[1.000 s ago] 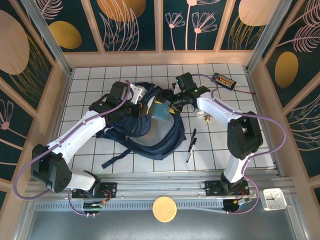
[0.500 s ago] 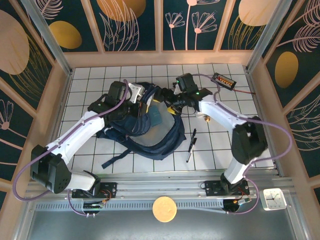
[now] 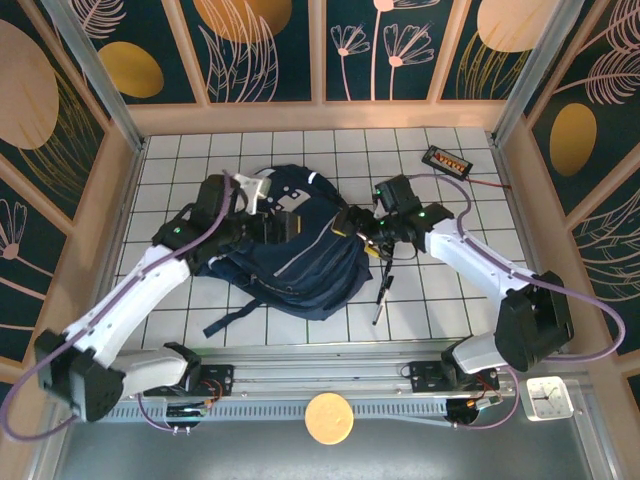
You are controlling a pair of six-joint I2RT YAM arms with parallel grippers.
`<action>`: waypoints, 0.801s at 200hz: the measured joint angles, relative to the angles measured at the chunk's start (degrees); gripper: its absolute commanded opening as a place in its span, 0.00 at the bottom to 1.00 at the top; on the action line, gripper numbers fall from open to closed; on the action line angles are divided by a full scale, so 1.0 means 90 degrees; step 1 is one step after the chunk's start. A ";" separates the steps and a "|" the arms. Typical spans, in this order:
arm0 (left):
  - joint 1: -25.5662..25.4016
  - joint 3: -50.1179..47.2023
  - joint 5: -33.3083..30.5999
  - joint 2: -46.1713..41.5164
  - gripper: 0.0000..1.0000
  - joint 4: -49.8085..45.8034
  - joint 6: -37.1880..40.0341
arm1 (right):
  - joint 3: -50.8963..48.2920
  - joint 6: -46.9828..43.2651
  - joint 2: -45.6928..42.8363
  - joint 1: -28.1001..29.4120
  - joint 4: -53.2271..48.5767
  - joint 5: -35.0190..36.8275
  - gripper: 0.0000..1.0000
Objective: Pack the student bag
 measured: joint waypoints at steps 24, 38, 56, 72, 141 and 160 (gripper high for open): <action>0.0204 -0.0658 -0.0333 -0.0811 0.99 -0.0141 -0.1003 | -0.0308 0.0007 0.0126 0.0165 0.0248 -0.0041 0.99; 0.0435 -0.1239 -0.0357 -0.1134 0.99 -0.0158 -0.1632 | -0.0515 0.0032 0.0236 0.0172 0.0376 -0.0036 0.99; 0.0879 -0.2154 -0.0175 -0.1401 0.99 -0.0083 -0.2368 | -0.0597 0.0053 0.0413 0.0172 0.0505 -0.0039 0.99; 0.1348 -0.2963 0.0027 -0.1610 0.97 0.0073 -0.2849 | -0.0593 0.0049 0.0551 0.0172 0.0721 -0.0039 0.98; 0.2402 -0.4452 0.0884 -0.1576 0.90 0.1773 -0.4471 | -0.0393 -0.0078 0.0828 0.0172 0.0954 -0.0041 0.92; 0.2402 -0.4374 0.0998 -0.1528 0.90 0.1875 -0.4549 | -0.0393 -0.0126 0.0850 0.0172 0.0957 -0.0046 0.92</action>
